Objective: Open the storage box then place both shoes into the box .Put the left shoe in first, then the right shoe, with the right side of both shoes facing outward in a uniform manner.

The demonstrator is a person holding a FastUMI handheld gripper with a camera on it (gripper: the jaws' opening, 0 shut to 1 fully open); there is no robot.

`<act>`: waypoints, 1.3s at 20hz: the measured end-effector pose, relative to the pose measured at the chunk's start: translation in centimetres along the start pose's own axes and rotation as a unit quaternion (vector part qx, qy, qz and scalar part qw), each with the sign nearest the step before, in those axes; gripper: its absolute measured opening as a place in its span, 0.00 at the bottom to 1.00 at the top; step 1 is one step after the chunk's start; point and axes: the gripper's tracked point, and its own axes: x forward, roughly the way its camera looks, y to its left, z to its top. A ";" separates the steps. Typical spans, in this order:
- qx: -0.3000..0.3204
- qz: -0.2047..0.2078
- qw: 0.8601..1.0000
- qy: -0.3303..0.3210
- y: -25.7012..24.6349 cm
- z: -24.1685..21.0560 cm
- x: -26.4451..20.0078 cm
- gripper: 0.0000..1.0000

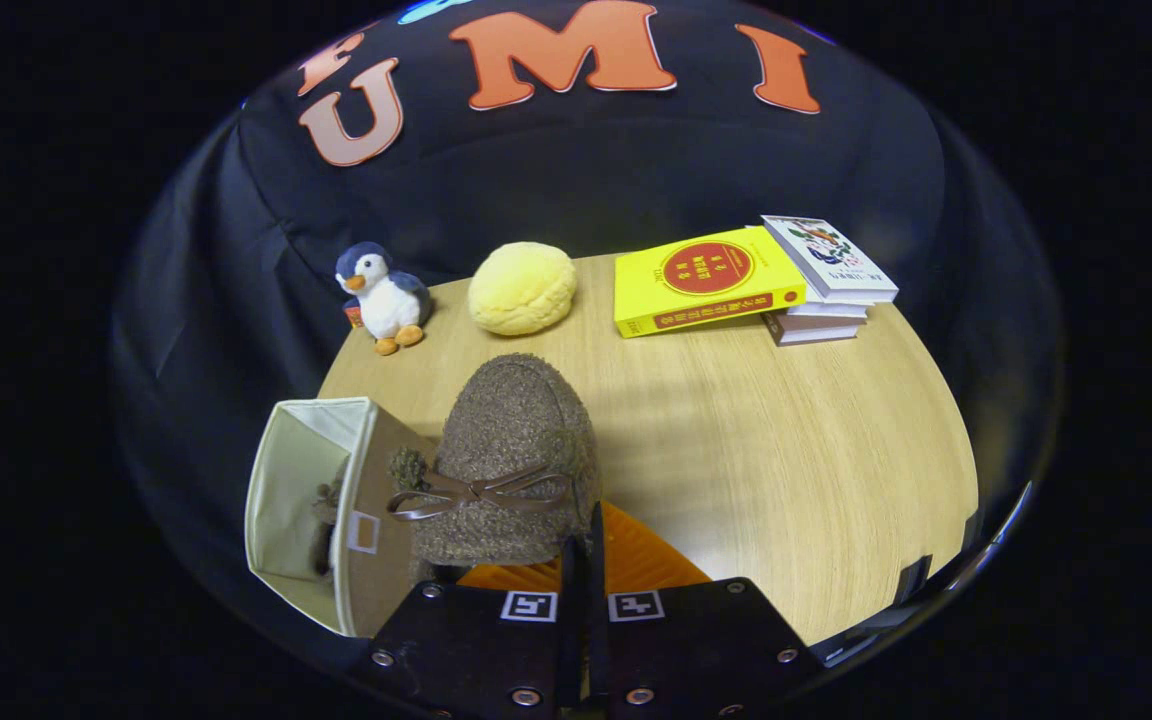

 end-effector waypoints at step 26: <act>-0.064 0.047 0.994 0.081 20.1 -5.1 2.9 0.21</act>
